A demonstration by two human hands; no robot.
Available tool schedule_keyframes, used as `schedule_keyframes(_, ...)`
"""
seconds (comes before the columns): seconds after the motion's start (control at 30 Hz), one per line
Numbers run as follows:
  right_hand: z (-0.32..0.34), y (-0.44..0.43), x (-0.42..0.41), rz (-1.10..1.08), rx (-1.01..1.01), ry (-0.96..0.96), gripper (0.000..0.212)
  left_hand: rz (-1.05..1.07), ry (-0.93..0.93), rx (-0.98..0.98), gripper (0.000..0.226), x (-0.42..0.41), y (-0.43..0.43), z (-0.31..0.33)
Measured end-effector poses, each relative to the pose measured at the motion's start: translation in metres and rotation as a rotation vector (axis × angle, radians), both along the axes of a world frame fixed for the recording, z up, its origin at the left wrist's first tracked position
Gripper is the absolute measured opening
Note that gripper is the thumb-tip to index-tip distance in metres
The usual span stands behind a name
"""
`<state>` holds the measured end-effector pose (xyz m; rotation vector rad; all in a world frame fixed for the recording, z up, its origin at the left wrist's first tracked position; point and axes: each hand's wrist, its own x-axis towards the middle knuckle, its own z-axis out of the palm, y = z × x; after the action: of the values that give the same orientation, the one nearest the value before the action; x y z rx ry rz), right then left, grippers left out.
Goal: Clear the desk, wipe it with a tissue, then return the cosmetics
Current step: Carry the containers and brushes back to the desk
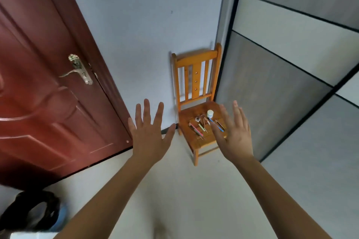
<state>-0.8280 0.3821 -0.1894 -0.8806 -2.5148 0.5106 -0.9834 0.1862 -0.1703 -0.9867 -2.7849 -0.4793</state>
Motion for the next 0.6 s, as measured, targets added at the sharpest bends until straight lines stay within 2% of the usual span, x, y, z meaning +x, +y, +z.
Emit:
schedule_keyframes(0.2,-0.019,0.080,-0.048,-0.058,-0.026,-0.083,0.069,-0.047,-0.059,-0.004,0.079,-0.055,0.092,-0.017)
schedule_keyframes(0.6,-0.048,0.258,-0.206,-0.127,-0.073,-0.213,0.076,-0.068,-0.129,-0.086,0.082,-0.215,0.278,-0.061)
